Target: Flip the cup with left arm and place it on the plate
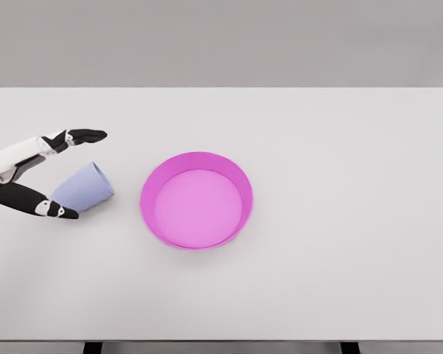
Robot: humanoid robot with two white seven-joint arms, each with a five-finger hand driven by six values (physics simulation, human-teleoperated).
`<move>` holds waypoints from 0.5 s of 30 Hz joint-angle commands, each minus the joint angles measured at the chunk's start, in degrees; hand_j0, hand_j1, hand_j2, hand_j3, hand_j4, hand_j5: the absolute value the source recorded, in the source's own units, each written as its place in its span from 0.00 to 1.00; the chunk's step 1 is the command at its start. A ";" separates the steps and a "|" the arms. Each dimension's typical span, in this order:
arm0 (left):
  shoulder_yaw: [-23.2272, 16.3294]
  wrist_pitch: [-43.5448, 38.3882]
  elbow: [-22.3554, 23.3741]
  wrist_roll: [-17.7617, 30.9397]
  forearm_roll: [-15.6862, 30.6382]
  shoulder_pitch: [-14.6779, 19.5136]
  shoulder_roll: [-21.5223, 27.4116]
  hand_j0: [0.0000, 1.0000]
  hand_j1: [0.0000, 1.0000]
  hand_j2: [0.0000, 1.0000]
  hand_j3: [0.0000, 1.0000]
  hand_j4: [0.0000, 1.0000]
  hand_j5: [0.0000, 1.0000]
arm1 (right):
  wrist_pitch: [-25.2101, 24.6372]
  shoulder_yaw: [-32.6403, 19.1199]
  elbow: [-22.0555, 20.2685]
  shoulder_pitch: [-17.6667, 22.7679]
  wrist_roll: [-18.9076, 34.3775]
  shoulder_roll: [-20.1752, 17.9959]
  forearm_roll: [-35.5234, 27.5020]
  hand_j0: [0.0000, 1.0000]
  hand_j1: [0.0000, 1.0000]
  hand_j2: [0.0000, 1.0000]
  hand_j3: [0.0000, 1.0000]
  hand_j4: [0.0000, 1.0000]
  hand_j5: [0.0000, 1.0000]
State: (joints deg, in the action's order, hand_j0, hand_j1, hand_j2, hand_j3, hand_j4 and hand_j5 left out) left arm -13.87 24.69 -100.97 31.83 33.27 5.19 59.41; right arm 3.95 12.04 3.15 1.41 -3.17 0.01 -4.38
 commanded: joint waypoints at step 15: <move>0.87 -12.21 -0.02 -6.51 -11.47 -1.14 -5.80 1.00 1.00 1.00 1.00 1.00 1.00 | 0.00 0.00 0.01 0.00 0.01 -0.01 -0.01 1.00 1.00 1.00 1.00 1.00 1.00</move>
State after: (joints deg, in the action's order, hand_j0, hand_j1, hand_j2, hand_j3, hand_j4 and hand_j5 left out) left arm -13.15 13.02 -100.99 25.41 24.23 4.13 54.27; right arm 3.95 12.04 3.15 1.41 -3.17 0.01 -4.38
